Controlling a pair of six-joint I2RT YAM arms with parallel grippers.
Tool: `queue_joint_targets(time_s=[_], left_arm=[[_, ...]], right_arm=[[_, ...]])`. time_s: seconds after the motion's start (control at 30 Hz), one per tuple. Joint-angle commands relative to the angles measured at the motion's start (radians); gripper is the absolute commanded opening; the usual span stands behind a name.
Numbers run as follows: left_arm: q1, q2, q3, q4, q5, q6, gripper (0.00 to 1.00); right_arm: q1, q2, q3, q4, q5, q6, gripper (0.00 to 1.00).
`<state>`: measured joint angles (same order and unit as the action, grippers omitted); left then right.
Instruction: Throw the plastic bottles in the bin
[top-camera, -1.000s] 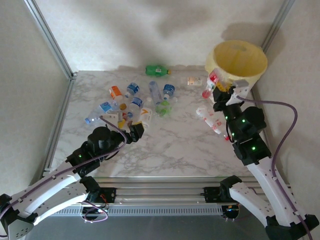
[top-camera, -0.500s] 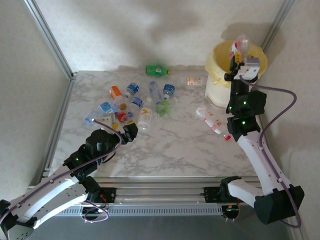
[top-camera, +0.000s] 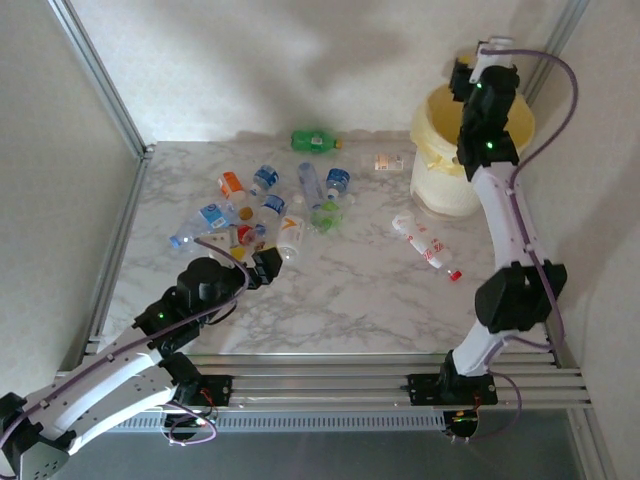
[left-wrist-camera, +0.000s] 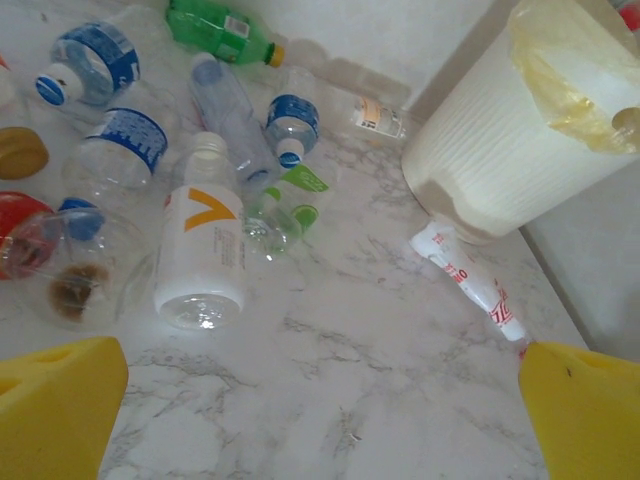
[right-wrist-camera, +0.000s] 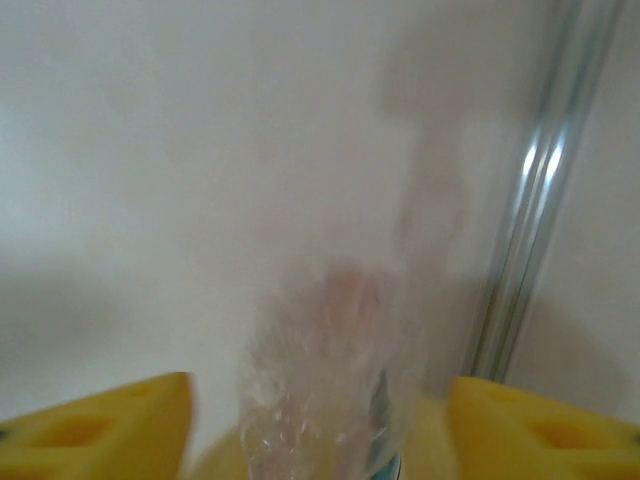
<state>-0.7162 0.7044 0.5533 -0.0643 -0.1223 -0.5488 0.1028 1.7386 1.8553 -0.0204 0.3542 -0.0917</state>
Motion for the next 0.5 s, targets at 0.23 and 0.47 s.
queue_joint_targets(time_s=[0.23,0.47], left_arm=[[0.009,0.071,0.014,0.061,0.078,-0.007,1.00],[0.009,0.057,0.011,0.125,0.127,0.031,1.00]], right_arm=[[-0.004,-0.240,-0.172,-0.392,-0.150,0.156,0.93],[-0.001,-0.483,-0.426,-0.631,-0.459,0.272,0.98]])
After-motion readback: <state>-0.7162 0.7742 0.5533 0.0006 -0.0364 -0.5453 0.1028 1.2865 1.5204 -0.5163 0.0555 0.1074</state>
